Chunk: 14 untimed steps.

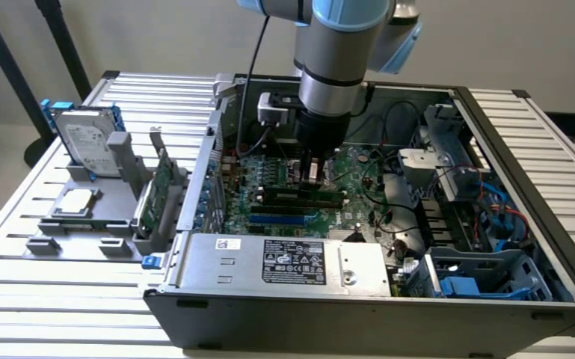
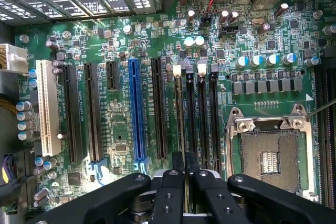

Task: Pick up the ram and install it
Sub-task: 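Insert the ram into the slot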

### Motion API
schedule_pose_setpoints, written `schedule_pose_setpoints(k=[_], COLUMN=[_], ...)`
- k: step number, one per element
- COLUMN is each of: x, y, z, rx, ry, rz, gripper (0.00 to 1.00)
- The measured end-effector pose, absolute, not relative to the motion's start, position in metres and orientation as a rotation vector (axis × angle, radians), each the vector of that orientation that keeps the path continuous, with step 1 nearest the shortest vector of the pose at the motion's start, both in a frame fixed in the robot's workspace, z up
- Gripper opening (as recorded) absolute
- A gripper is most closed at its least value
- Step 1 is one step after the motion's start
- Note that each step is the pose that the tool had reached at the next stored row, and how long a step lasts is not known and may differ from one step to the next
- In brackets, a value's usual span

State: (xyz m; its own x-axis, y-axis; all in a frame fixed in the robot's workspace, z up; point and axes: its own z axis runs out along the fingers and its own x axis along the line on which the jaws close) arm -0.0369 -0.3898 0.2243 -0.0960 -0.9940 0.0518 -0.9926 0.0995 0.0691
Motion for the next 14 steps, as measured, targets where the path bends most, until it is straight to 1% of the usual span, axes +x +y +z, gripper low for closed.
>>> schedule_pose_setpoints(k=[7, 9, 10, 14], x=[-0.0369, -0.0369, -0.0369, -0.0369], y=[-0.3898, -0.3899, -0.3898, -0.3898], z=[0.2233, 0.2232, 0.2232, 0.227], rx=[2.053, 2.053, 2.053, 2.053], ry=[-2.265, -2.265, -2.265, -2.265], rz=[-0.025, -0.025, -0.025, -0.025], gripper=[0.14, 0.15, 0.22, 0.22])
